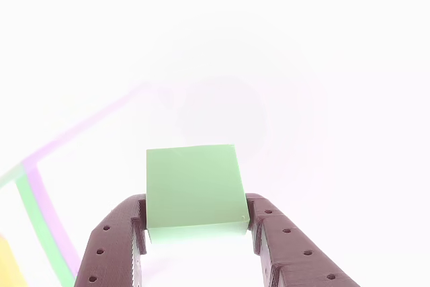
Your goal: Tower of hanoi
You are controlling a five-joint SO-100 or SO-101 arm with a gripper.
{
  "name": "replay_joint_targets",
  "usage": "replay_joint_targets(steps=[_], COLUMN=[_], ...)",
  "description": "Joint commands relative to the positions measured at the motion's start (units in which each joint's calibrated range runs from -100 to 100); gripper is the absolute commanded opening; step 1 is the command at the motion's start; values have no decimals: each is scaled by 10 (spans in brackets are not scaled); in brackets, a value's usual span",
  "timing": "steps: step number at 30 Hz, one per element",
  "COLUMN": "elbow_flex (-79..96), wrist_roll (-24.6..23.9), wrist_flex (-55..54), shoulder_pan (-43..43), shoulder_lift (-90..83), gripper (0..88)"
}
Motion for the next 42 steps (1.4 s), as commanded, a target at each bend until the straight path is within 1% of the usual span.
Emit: replay_joint_targets(steps=[1, 12, 20, 32, 42], elbow_flex=[50, 83, 77, 35, 36], wrist_roll=[0, 0, 0, 0, 0], wrist_flex=[-165, -448, -565, -686, -732], shoulder_pan=[-12, -37, -59, -63, -77], shoulder_lift=[49, 265, 375, 520, 561], gripper=[62, 61, 63, 65, 71])
